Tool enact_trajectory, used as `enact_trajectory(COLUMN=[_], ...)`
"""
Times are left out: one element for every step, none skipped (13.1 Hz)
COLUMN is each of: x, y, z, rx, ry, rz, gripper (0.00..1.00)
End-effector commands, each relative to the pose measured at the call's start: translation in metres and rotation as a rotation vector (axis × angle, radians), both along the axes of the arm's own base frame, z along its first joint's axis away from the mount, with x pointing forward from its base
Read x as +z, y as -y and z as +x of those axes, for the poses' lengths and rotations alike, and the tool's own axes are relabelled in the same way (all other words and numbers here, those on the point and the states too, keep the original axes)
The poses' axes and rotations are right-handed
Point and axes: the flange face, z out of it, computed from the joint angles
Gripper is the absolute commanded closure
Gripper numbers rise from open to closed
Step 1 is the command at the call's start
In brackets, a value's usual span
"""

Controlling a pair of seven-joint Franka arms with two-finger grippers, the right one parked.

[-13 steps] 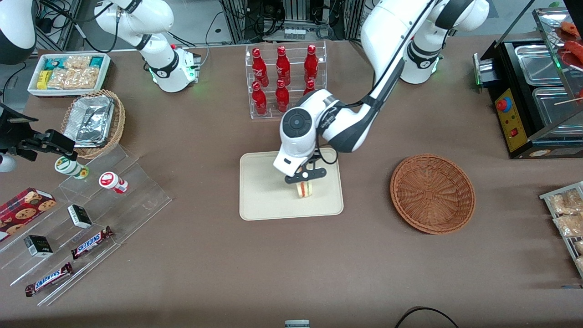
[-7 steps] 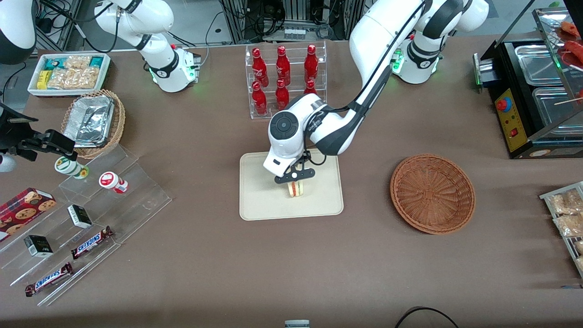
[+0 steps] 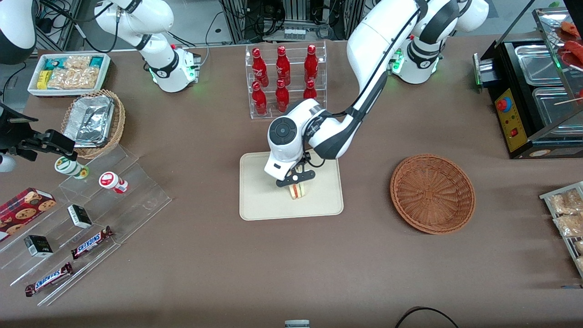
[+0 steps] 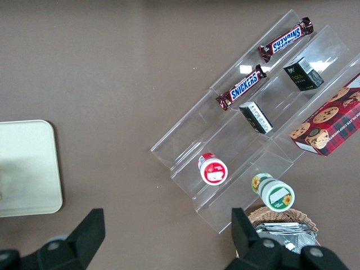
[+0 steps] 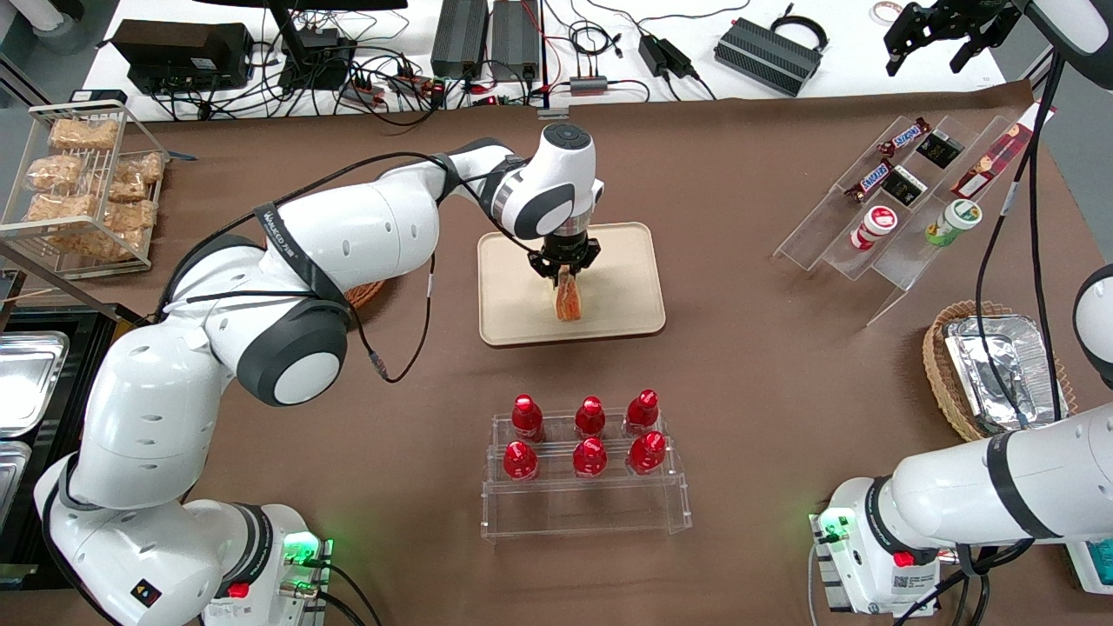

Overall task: Place sandwich from basket to tray
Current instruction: 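Lower the sandwich onto the tray and open the left gripper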

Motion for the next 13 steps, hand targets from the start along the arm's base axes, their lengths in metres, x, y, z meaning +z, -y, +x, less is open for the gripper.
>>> enact_trajectory(x=[0.009, 0.017, 0.037, 0.056, 0.078, 0.097, 0.115, 0.131, 0.146, 0.155, 0.161, 0.164, 0.168], y=[0.007, 0.006, 0.005, 0.000, -0.002, -0.005, -0.014, -0.026, -0.033, -0.042, -0.058, -0.078, -0.091], z=[0.004, 0.004, 0.006, 0.008, 0.008, 0.009, 0.012, 0.017, 0.019, 0.022, 0.028, 0.038, 0.041], rx=[0.029, 0.030, 0.030, 0.026, 0.021, 0.023, 0.026, 0.006, -0.046, -0.119, -0.152, -0.133, -0.127], ry=[0.018, 0.021, 0.034, 0.037, 0.043, 0.045, 0.042, 0.041, 0.043, 0.040, 0.020, -0.002, -0.009], rz=[-0.009, -0.008, -0.019, -0.020, -0.018, -0.016, -0.011, -0.010, -0.013, -0.009, 0.003, 0.025, 0.038], gripper=[0.00, 0.00, 0.00, 0.00, 0.00, 0.00, 0.00, 0.00, 0.00, 0.00, 0.00, 0.00, 0.00])
